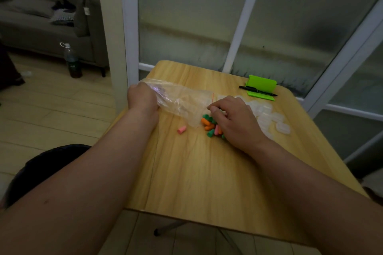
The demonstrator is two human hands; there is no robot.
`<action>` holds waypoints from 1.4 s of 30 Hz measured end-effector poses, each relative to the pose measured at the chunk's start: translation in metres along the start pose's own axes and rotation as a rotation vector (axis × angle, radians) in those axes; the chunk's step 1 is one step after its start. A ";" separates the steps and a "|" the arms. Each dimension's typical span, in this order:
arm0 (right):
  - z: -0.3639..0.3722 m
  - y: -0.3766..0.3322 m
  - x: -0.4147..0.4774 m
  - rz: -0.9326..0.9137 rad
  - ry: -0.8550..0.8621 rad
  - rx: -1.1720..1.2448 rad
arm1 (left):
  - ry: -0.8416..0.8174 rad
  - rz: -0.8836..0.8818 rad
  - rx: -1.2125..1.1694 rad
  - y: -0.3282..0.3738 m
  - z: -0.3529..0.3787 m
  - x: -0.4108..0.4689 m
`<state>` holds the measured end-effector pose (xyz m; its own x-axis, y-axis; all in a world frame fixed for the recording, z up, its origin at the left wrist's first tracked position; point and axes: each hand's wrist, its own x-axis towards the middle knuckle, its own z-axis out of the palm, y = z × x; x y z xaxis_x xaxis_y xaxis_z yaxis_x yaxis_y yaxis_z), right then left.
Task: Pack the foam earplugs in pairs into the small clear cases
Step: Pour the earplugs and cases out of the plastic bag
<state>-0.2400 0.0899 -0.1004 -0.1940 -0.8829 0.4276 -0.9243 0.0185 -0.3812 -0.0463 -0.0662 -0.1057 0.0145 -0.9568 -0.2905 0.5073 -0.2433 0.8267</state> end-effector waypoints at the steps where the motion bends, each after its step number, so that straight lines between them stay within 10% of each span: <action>1: -0.001 0.001 0.000 0.001 0.021 0.005 | 0.013 -0.009 -0.026 0.000 0.000 -0.001; 17: -0.013 -0.023 -0.033 -0.102 0.397 -0.050 | 0.110 0.147 0.321 0.001 -0.005 -0.017; 24: -0.014 -0.063 -0.088 -0.346 -0.105 -0.286 | 0.128 0.195 0.345 0.000 -0.008 -0.016; 42: 0.011 -0.091 -0.027 -0.267 -0.098 -0.443 | 0.163 0.191 0.386 0.008 -0.020 -0.030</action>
<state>-0.1471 0.1067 -0.0867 0.0798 -0.9234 0.3753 -0.9917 -0.0356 0.1233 -0.0252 -0.0361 -0.1003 0.2273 -0.9603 -0.1617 0.1249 -0.1359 0.9828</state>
